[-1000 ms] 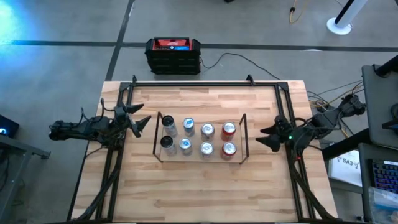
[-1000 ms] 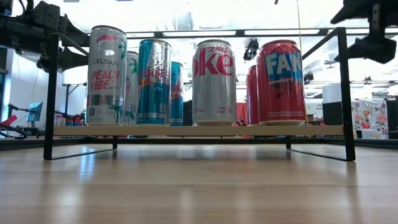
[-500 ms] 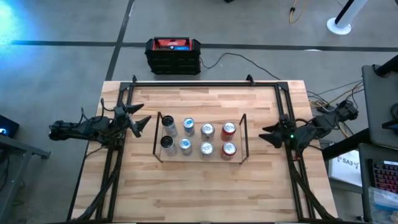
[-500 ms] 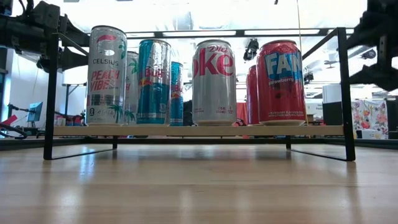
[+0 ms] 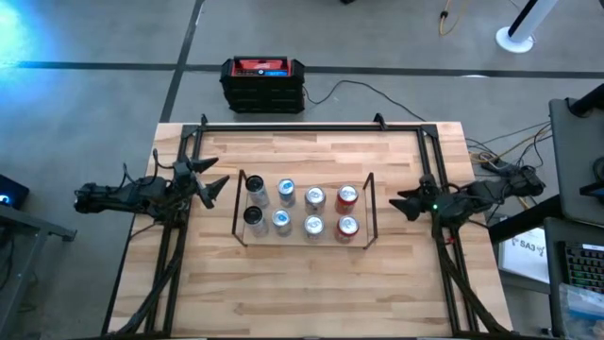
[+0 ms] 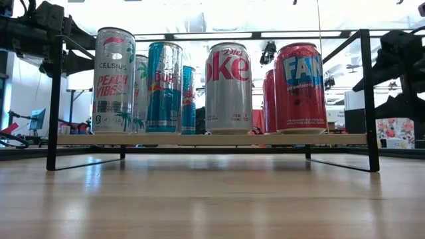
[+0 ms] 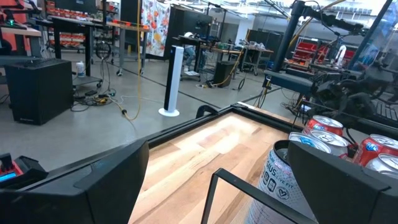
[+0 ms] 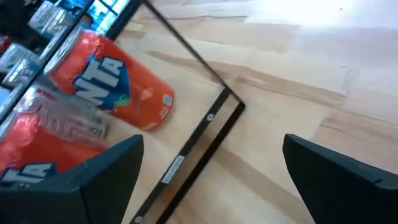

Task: Place canned beverage on shelf
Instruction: Return to Home Position

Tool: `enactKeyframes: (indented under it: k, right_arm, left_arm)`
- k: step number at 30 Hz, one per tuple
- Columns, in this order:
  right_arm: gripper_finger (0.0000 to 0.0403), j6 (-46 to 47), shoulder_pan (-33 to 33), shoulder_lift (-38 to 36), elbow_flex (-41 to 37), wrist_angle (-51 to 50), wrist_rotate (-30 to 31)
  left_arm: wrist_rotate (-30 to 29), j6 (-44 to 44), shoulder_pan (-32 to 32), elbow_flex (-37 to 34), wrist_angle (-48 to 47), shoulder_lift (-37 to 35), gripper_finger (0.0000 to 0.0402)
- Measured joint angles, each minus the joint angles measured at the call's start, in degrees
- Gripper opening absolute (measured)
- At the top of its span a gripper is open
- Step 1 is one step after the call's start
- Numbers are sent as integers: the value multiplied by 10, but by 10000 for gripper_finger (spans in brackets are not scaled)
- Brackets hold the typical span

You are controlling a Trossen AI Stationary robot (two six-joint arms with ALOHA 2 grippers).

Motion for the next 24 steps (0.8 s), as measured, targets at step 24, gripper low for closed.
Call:
enactKeyframes:
  k: [24]
  right_arm:
    - [370,35,-83,74,-1,-7,-1]
  left_arm:
    - [0,0,0,0,0,0,368]
